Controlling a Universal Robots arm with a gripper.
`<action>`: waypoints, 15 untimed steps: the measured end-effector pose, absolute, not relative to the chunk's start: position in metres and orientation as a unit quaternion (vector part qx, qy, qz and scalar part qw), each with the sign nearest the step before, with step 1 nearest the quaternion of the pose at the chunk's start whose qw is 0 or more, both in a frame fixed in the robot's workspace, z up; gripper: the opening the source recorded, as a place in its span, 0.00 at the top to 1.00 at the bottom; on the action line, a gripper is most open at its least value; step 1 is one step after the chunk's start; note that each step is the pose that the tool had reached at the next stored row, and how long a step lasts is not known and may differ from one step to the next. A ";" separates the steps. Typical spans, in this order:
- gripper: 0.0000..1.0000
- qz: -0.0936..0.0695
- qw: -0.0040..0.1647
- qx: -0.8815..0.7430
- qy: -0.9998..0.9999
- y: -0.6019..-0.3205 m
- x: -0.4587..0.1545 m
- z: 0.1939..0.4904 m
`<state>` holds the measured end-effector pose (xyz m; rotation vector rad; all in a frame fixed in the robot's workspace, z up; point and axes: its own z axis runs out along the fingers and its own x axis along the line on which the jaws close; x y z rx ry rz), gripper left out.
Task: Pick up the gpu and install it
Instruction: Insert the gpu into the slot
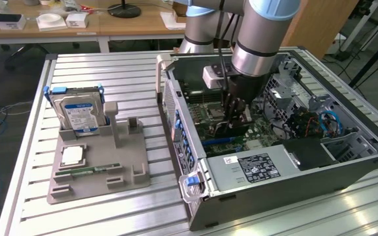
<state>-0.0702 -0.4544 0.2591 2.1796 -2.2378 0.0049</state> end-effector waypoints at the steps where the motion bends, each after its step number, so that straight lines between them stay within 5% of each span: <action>1: 0.74 0.002 0.009 0.698 -0.716 -0.454 -0.070 0.258; 15: 0.74 0.002 0.007 0.699 -0.715 -0.453 -0.073 0.250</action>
